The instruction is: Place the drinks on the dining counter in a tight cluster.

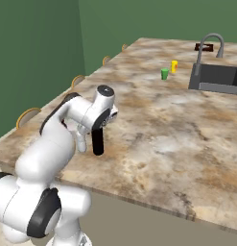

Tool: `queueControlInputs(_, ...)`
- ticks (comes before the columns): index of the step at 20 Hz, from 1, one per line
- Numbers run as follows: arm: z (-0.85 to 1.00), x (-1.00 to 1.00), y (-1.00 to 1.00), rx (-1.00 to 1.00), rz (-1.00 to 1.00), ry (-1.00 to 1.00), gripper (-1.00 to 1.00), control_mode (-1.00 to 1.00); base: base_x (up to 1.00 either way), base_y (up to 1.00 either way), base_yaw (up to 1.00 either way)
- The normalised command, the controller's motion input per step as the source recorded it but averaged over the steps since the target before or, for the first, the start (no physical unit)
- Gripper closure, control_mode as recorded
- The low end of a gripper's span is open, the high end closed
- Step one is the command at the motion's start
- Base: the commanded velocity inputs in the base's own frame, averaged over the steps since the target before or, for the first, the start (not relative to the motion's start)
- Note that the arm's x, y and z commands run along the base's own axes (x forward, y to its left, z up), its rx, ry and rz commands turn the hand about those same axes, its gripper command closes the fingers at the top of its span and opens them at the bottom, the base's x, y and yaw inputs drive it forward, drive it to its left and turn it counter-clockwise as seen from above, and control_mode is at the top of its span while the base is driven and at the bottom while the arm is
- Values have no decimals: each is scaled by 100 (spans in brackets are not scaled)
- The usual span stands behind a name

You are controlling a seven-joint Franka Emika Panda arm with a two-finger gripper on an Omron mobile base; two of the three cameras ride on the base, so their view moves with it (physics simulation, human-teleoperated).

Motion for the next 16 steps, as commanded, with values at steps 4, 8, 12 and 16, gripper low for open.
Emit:
queueControlInputs(4, 58, -79, 0, 0, -43, -11, -100, -100, 0, 0, 0)
queueControlInputs(8, 76, -94, 0, 6, -48, -11, -100, -100, 0, 0, 0)
queueControlInputs(12, 84, -97, 0, 10, -46, -3, -100, -100, 0, 0, 0)
queueControlInputs(16, 98, -100, 0, 11, -37, -1, -100, -100, 0, 0, 0)
